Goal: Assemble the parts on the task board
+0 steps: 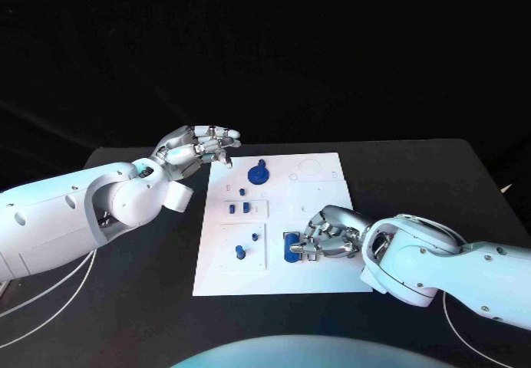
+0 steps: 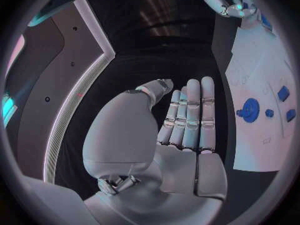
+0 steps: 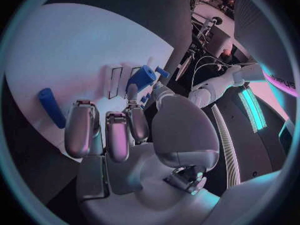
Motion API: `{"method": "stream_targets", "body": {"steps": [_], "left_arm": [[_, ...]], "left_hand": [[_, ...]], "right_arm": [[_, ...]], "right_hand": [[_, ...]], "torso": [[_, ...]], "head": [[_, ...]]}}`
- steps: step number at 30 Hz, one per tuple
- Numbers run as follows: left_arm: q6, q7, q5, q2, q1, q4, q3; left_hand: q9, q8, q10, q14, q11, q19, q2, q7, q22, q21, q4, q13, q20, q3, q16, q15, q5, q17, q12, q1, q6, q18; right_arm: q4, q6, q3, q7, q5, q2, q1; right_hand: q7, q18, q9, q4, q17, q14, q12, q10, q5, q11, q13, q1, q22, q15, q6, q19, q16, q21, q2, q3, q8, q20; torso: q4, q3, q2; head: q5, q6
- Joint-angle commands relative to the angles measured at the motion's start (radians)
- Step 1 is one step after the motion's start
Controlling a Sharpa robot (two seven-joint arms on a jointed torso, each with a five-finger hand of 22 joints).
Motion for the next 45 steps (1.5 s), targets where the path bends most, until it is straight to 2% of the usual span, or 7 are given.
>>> {"method": "stream_targets", "body": {"steps": [1, 17, 22, 26, 29, 36, 45], "left_arm": [[0.018, 0.002, 0.0, 0.0, 0.0, 0.002, 0.0], [0.023, -0.002, -0.003, 0.003, 0.0, 0.0, 0.0], [0.023, -0.002, -0.003, 0.003, 0.0, 0.0, 0.0], [0.022, -0.002, -0.003, 0.003, 0.0, 0.0, 0.0], [0.022, -0.002, -0.003, 0.002, 0.0, 0.0, 0.0], [0.022, -0.003, -0.003, 0.002, 0.0, 0.0, 0.0], [0.024, -0.006, -0.003, 0.002, 0.0, -0.001, 0.0]], "left_hand": [[0.0, 0.0, 0.0, -0.002, 0.003, 0.004, 0.008, -0.001, -0.001, -0.004, -0.006, -0.001, 0.003, 0.002, -0.004, 0.002, 0.002, -0.002, -0.005, 0.0, 0.002, 0.014], [-0.001, -0.002, -0.002, -0.002, 0.004, 0.004, 0.009, 0.001, -0.001, -0.003, -0.009, -0.002, 0.003, 0.003, -0.005, 0.002, 0.003, -0.002, -0.006, 0.002, -0.002, 0.014], [-0.001, -0.002, -0.002, -0.002, 0.004, 0.004, 0.009, 0.001, -0.001, -0.003, -0.009, -0.002, 0.003, 0.003, -0.005, 0.002, 0.003, -0.002, -0.006, 0.002, -0.002, 0.014], [-0.001, -0.002, -0.002, -0.002, 0.004, 0.004, 0.009, 0.001, -0.001, -0.003, -0.009, -0.002, 0.003, 0.003, -0.005, 0.002, 0.003, -0.002, -0.006, 0.002, -0.002, 0.014], [-0.001, -0.003, -0.003, -0.003, 0.005, 0.003, 0.01, 0.002, -0.001, -0.003, -0.008, -0.002, 0.003, 0.003, -0.005, 0.003, 0.003, -0.003, -0.007, -0.001, -0.003, 0.013], [-0.001, -0.003, -0.003, -0.003, 0.005, 0.003, 0.011, 0.002, -0.001, -0.004, -0.007, -0.002, 0.003, 0.003, -0.005, 0.004, 0.003, -0.003, -0.007, -0.002, -0.003, 0.013], [-0.001, -0.003, -0.003, -0.003, 0.005, 0.003, 0.012, 0.002, -0.001, -0.004, -0.007, -0.002, 0.004, 0.003, -0.005, 0.004, 0.003, -0.003, -0.008, -0.003, -0.003, 0.013]], "right_arm": [[0.009, -0.006, 0.0, 0.042, -0.036, -0.007, -0.001], [-0.002, 0.046, 0.0, 0.03, -0.096, 0.006, -0.003], [-0.009, 0.033, 0.0, 0.016, -0.135, 0.011, -0.008], [-0.015, 0.007, 0.0, -0.003, -0.165, 0.01, -0.01], [-0.022, -0.018, 0.0, -0.013, -0.171, 0.007, -0.011], [-0.033, -0.049, 0.0, -0.017, -0.172, 0.003, -0.012], [-0.037, -0.013, 0.0, -0.01, -0.165, 0.003, -0.012]], "right_hand": [[-0.004, -0.018, 0.002, -0.001, 0.12, 0.079, 0.005, 0.007, -0.003, -0.001, 0.031, 0.013, 0.163, -0.007, 0.003, 0.009, 0.008, 0.006, -0.002, -0.008, 0.006, -0.006], [-0.005, -0.019, 0.001, -0.006, 0.126, 0.08, 0.006, 0.007, -0.026, -0.002, 0.036, 0.073, 0.166, -0.008, -0.001, 0.011, 0.01, 0.008, -0.002, -0.019, 0.011, -0.009], [-0.006, -0.019, -0.001, -0.008, 0.125, 0.08, 0.003, 0.006, -0.051, -0.002, 0.035, 0.105, 0.166, -0.009, -0.002, 0.01, 0.009, 0.004, 0.009, -0.011, 0.011, -0.009], [-0.006, -0.019, -0.002, -0.007, 0.126, 0.08, 0.006, 0.008, -0.051, -0.003, 0.039, 0.113, 0.167, -0.009, -0.001, 0.011, 0.009, 0.005, 0.017, -0.006, 0.012, -0.009], [-0.007, -0.019, -0.004, 0.0, 0.127, 0.08, 0.013, 0.013, -0.046, -0.004, 0.046, 0.117, 0.168, -0.01, 0.003, 0.011, 0.01, 0.004, 0.034, 0.002, 0.013, -0.01], [-0.008, -0.019, -0.004, 0.002, 0.13, 0.081, 0.015, 0.015, -0.039, -0.005, 0.048, 0.118, 0.169, -0.01, 0.004, 0.012, 0.011, 0.006, 0.041, 0.005, 0.014, -0.01], [-0.009, -0.019, -0.005, -0.002, 0.13, 0.081, 0.013, 0.014, -0.042, -0.005, 0.047, 0.124, 0.169, -0.011, 0.002, 0.011, 0.01, 0.004, 0.032, 0.004, 0.014, -0.011]], "torso": [[-0.001, 0.0001, 0.0], [0.0007, -0.0008, 0.001], [0.0007, -0.0007, 0.001], [0.0001, -0.0008, 0.0], [0.0004, -0.0004, 0.0], [-0.0012, -0.0004, 0.0], [-0.0008, -0.0001, 0.0]], "head": [[0.003, -0.002], [0.005, -0.006], [0.006, -0.007], [0.005, -0.007], [0.006, -0.007], [0.006, -0.005], [0.004, -0.007]]}}
